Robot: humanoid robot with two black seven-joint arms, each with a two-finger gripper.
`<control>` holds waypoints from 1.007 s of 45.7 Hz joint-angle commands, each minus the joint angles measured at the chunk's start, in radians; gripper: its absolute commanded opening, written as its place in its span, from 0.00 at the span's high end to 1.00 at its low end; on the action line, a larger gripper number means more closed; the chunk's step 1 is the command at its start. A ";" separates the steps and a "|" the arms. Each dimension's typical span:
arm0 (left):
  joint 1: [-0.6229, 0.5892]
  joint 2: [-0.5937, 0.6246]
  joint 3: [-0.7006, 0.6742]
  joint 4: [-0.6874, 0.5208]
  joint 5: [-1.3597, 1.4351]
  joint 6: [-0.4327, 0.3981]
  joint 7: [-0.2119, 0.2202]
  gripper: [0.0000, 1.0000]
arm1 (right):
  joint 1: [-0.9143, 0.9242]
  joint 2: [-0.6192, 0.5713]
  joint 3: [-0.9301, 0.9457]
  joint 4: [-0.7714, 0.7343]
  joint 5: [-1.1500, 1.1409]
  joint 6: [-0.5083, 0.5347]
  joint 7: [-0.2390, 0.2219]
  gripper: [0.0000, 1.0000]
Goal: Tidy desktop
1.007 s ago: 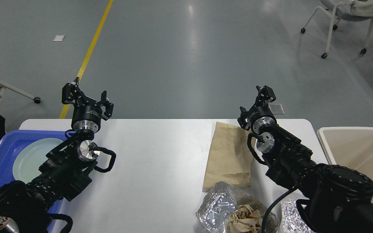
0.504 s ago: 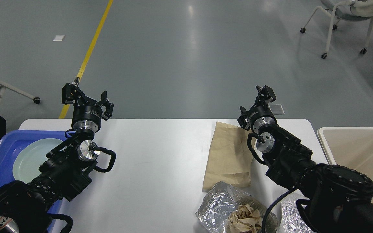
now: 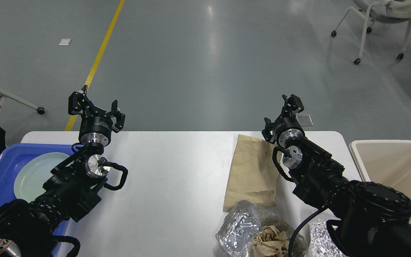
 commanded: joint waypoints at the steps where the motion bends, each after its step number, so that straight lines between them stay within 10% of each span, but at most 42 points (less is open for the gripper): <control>1: 0.000 0.000 0.000 0.000 -0.001 -0.001 0.000 0.00 | 0.000 0.000 0.000 0.000 0.000 0.000 0.000 0.00; 46: 0.000 0.000 0.000 0.000 0.001 -0.001 0.000 0.00 | 0.005 0.003 0.011 0.002 0.000 0.000 -0.015 0.00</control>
